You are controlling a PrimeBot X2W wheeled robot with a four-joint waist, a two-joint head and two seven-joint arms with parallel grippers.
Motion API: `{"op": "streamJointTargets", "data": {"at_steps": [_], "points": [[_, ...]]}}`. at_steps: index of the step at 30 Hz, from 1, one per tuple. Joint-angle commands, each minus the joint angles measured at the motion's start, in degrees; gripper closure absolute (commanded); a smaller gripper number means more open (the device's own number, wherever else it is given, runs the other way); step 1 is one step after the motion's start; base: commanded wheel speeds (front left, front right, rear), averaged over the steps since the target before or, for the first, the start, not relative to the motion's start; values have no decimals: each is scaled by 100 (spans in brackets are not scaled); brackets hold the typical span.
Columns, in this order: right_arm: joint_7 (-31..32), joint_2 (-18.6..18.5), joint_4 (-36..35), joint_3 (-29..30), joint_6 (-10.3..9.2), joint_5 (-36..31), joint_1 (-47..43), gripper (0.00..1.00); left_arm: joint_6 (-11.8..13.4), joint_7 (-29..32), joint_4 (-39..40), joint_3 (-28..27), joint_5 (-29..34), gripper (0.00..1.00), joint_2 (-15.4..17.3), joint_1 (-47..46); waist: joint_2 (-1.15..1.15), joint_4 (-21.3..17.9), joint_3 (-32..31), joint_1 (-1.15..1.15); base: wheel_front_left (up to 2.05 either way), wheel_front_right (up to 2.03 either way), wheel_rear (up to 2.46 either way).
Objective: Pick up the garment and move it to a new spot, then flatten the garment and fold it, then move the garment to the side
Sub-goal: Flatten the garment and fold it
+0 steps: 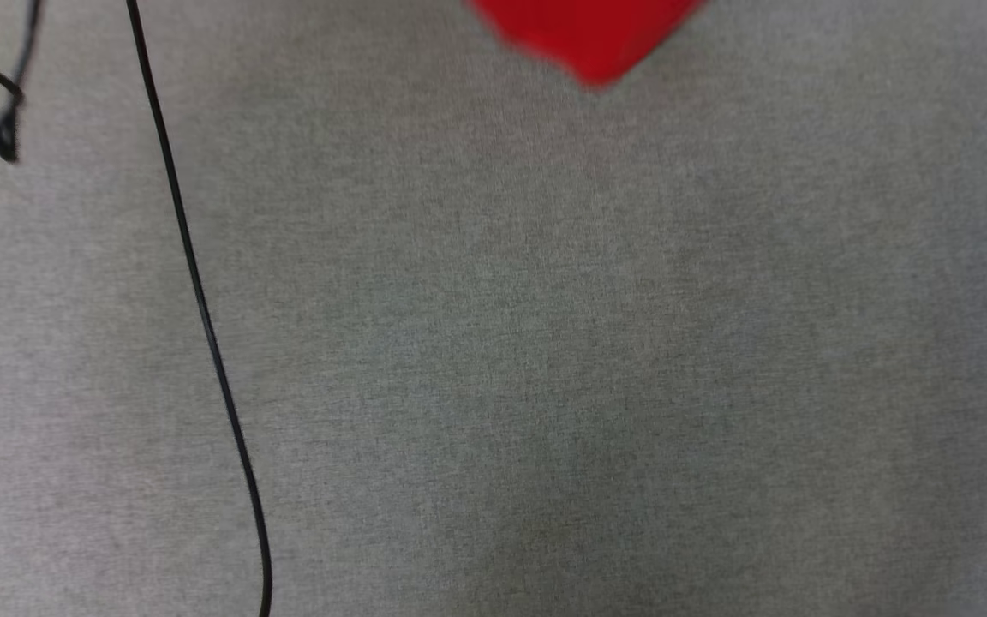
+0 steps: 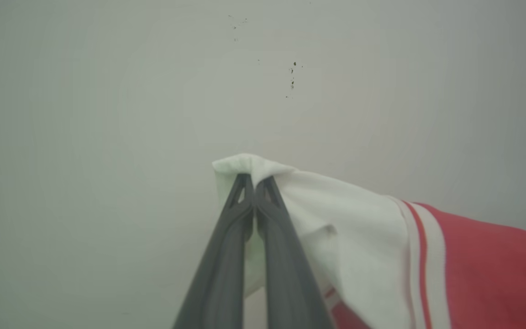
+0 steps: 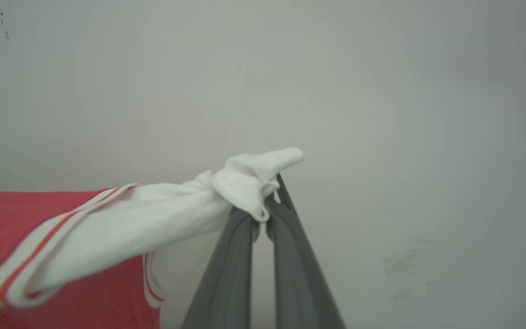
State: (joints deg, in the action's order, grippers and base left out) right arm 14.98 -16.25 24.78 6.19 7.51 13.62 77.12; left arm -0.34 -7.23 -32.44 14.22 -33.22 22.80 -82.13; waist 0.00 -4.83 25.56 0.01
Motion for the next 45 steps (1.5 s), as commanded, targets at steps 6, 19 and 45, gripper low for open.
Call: {"op": "streamJointTargets", "data": {"at_steps": [6, 19, 45], "points": [[-213, 15, 415, -239, -4, -3, 440, 100, -170, -106, -689, 127, 148, 100, 48, -524, 0, -33, 451, -1, 0, 0, 0], [-769, 150, 1586, -866, -5, 439, -150, 100, -557, -504, -2099, 206, -152, 100, -166, 95, 0, 130, 672, -1, 0, 0, 0], [-1062, 54, -26, -225, -8, 1335, -6296, 100, -14, -777, 282, -500, -467, 100, -145, 6429, 0, 407, -1904, -1, 0, 0, 0]]}}
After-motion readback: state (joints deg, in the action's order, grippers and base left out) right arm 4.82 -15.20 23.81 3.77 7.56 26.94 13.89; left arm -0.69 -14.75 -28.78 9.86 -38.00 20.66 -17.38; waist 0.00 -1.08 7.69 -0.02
